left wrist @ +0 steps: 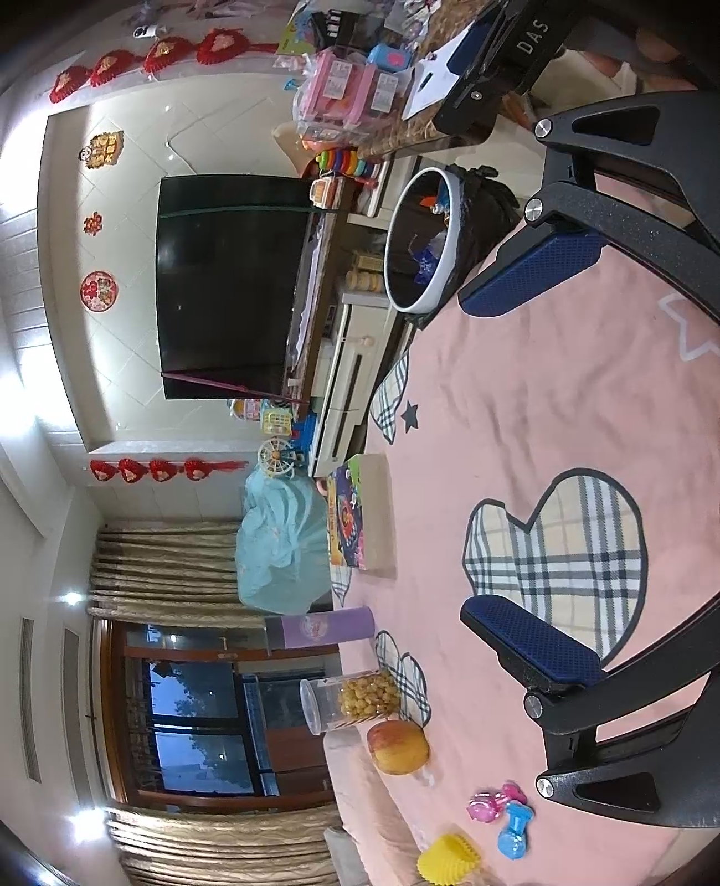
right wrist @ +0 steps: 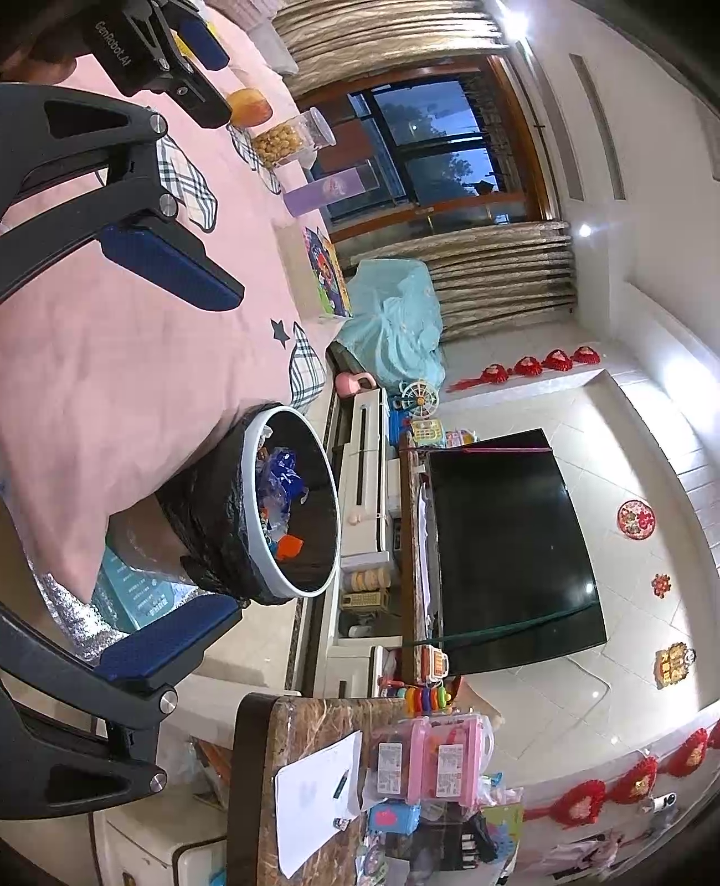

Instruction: Collect trash

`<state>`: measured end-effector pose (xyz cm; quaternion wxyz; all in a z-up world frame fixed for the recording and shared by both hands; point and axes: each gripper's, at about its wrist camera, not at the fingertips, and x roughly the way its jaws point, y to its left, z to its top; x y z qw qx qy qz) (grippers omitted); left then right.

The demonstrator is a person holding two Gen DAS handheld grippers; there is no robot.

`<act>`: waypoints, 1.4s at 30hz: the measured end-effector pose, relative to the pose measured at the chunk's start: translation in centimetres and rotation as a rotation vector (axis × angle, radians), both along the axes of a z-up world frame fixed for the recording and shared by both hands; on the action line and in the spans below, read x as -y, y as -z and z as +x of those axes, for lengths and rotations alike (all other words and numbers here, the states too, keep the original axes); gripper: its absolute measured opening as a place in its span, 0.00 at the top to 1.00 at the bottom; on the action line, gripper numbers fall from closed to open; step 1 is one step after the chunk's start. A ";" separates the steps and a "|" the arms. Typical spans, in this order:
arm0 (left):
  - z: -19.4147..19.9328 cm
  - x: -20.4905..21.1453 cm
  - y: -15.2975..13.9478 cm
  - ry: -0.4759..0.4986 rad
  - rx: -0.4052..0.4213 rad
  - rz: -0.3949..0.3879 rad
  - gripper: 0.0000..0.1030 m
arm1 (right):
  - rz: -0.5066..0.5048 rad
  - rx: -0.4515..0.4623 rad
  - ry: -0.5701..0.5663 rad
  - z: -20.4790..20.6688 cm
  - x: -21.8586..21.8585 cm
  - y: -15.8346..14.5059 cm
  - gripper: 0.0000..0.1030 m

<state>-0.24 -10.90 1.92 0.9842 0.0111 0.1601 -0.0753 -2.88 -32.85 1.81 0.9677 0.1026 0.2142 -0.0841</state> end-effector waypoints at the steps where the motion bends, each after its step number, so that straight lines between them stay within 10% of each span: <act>1: -0.1 0.0 0.0 -0.002 0.005 0.003 0.00 | 0.003 0.000 0.000 0.0 0.1 0.0 0.00; 42: 0.1 0.2 0.1 0.023 0.005 0.003 0.00 | 0.024 0.002 -0.006 0.1 -0.2 -0.3 0.00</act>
